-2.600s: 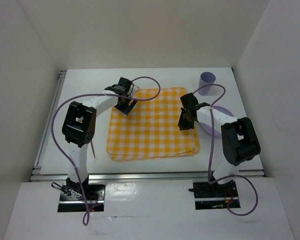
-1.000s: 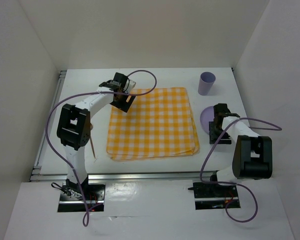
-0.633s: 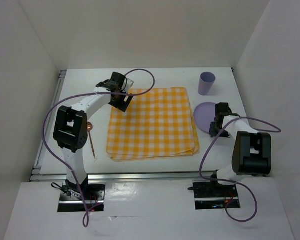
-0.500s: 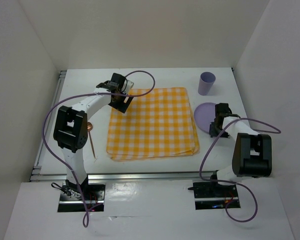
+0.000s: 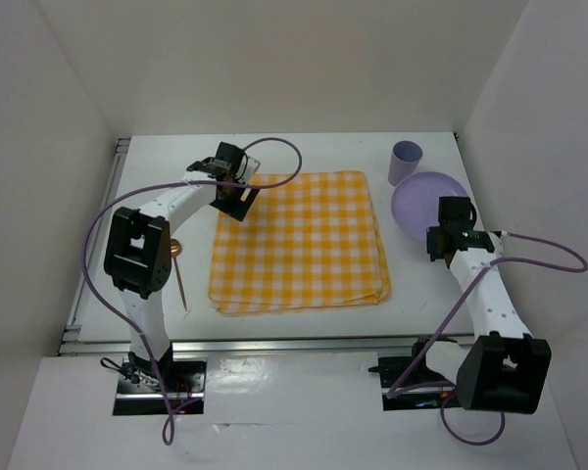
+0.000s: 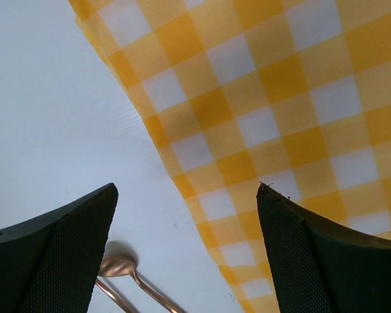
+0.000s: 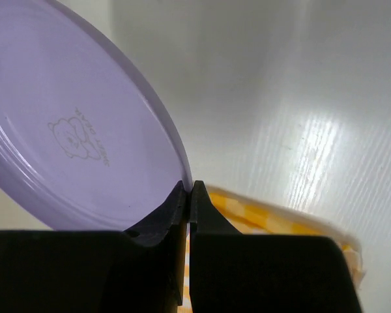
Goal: Set the dinner table for one person
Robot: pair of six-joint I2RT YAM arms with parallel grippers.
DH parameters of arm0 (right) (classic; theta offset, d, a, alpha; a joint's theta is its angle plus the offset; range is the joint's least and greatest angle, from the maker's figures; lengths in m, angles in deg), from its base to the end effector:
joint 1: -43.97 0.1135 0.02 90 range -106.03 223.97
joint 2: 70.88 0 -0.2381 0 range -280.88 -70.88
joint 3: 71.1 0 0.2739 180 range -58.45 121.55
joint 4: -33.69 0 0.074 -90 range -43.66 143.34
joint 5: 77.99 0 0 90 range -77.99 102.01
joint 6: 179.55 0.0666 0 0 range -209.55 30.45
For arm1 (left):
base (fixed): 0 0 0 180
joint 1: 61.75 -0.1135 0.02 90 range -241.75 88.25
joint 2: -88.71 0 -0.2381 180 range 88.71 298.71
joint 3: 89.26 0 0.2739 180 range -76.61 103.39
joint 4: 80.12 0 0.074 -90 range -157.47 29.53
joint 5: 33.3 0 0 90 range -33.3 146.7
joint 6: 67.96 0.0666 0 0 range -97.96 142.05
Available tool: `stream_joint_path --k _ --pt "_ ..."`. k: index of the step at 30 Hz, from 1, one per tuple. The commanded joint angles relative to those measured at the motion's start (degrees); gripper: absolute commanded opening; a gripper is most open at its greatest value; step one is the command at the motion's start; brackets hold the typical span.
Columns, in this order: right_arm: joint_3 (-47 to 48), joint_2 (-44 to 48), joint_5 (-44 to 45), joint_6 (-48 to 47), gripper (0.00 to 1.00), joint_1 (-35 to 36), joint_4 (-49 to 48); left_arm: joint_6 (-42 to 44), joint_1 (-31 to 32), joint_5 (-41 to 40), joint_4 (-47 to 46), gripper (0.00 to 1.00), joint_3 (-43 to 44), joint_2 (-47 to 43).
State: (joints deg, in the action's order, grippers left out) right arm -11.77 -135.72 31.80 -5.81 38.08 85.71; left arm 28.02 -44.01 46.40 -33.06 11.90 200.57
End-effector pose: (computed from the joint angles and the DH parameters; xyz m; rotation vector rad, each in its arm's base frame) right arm 0.2611 -0.0496 0.1874 1.8436 1.6762 0.1176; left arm 0.4343 -0.1265 0.1656 0.4609 2.5194 0.1537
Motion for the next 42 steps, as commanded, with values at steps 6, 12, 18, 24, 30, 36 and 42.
stream_joint_path --k 6,12,18,24,30,36,42 --pt "10.35 -0.01 -10.02 -42.3 0.0 4.64 -26.48 -1.58 -5.95 3.98 4.35 0.94 5.71 -3.21" --pt "31.26 -21.41 -24.09 -67.55 0.0 20.64 -22.19 -2.73 -12.71 6.52 6.1 0.94 5.71 -7.35" --pt "32.61 -33.33 -33.23 -70.57 0.0 27.6 -19.95 -3.34 -17.39 7.14 7.33 0.94 1.94 -10.16" --pt "32.68 -41.15 -36.57 -70.74 0.0 27.6 -15.39 -2.81 -18.7 7.14 7.86 0.94 0.7 -10.78" --pt "30.14 -45.11 -38.51 -68.98 0.0 27.6 -13.8 -2.9 -20.63 6.0 7.86 0.94 -1.32 -11.31" --pt "32.07 -47.92 -37.56 -63.81 0.0 27.6 -7.48 -2.73 -23.01 6.62 9.62 0.94 -3.33 -12.44" --pt "31.46 -46.7 -35.17 -60.89 0.36 27.6 -6.33 -0.09 -23.53 5.47 10.23 0.94 -7.82 -14.99"
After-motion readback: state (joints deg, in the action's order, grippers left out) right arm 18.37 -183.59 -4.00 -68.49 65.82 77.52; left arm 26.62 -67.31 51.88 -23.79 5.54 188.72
